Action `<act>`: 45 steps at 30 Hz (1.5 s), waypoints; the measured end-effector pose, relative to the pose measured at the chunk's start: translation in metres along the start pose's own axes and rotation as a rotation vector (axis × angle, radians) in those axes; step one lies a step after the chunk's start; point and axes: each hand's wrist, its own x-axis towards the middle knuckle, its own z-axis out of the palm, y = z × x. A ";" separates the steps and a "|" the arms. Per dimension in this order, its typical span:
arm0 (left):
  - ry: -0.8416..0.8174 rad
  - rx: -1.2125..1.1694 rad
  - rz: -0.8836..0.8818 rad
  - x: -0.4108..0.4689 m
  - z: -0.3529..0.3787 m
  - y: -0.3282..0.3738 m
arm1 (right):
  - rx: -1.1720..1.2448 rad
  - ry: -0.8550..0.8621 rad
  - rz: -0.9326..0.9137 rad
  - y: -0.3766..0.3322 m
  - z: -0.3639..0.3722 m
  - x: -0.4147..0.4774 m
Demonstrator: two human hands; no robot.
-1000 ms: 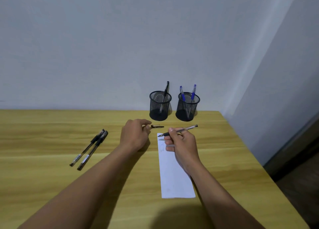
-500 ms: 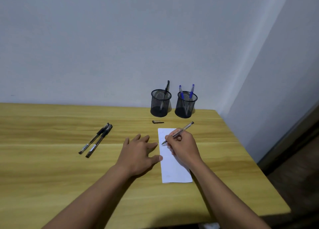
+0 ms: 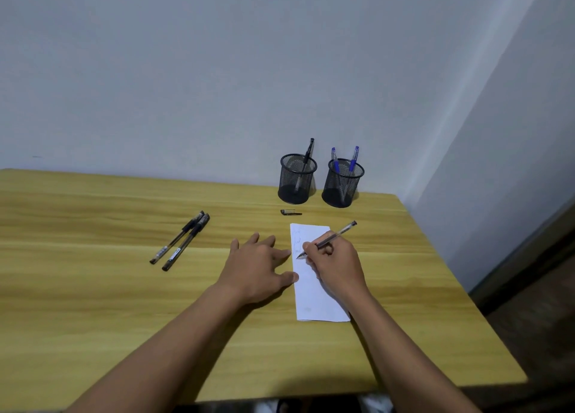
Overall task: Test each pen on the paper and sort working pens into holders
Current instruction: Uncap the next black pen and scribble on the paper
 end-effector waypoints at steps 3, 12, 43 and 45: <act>-0.023 0.013 -0.006 0.000 -0.003 0.002 | -0.009 0.001 -0.007 -0.001 0.001 0.000; -0.040 0.023 -0.005 -0.001 -0.008 0.006 | -0.021 -0.007 -0.012 0.000 -0.001 -0.003; -0.027 0.029 -0.001 -0.003 -0.007 0.004 | 0.210 0.028 0.092 -0.004 -0.008 0.004; 0.002 -0.017 -0.016 -0.003 -0.011 0.005 | 0.277 0.020 0.113 -0.009 -0.013 0.007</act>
